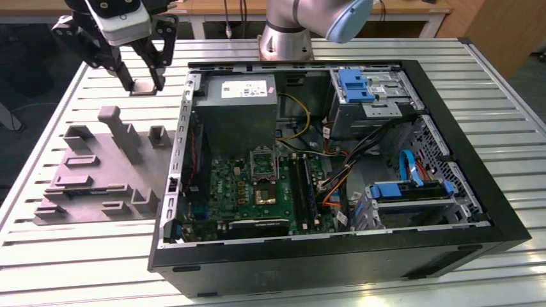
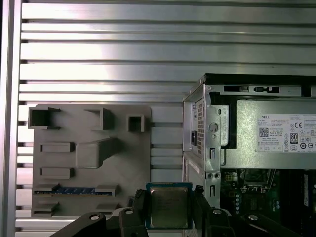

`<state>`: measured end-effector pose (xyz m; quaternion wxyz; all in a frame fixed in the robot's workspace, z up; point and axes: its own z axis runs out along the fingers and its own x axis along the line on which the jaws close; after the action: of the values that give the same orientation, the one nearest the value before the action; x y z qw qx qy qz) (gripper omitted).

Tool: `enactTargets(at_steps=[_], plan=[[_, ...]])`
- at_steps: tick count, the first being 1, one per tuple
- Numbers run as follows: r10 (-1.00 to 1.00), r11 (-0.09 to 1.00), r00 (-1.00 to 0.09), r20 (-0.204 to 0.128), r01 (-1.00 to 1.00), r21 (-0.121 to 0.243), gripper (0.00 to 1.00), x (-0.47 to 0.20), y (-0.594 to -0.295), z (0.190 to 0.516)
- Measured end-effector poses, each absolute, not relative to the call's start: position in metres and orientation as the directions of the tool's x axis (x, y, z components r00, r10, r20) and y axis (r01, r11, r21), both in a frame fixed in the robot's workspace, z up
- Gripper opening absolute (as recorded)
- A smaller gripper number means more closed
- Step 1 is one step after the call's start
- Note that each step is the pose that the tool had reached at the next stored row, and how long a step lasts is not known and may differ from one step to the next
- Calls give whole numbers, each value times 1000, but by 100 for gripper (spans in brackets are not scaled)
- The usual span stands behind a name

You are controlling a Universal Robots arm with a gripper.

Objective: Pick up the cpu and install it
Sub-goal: 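Pick up the cpu and move it towards the insertion slot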

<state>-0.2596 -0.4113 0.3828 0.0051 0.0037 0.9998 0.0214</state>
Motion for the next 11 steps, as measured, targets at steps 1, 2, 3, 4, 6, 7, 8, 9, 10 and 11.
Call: enactTargets(at_steps=[1,2,3,4,6,7,8,9,10,11], plan=[[8,999,-1000,-10,7,43,47,-259,-411,383],[8,999,-1000,-10,7,43,47,-259,-411,383],[8,999,-1000,-10,7,43,47,-258,-411,383],[8,999,-1000,-10,7,43,47,-258,-411,383],[8,999,-1000,-10,7,43,47,-257,-411,383],[8,999,-1000,-10,7,43,47,-257,-411,383],[8,999,-1000,-10,7,43,47,-256,-411,383],[8,999,-1000,-10,7,43,47,-256,-411,383],[8,999,-1000,-10,7,43,47,-255,-411,383],[8,999,-1000,-10,7,43,47,-255,-411,383]])
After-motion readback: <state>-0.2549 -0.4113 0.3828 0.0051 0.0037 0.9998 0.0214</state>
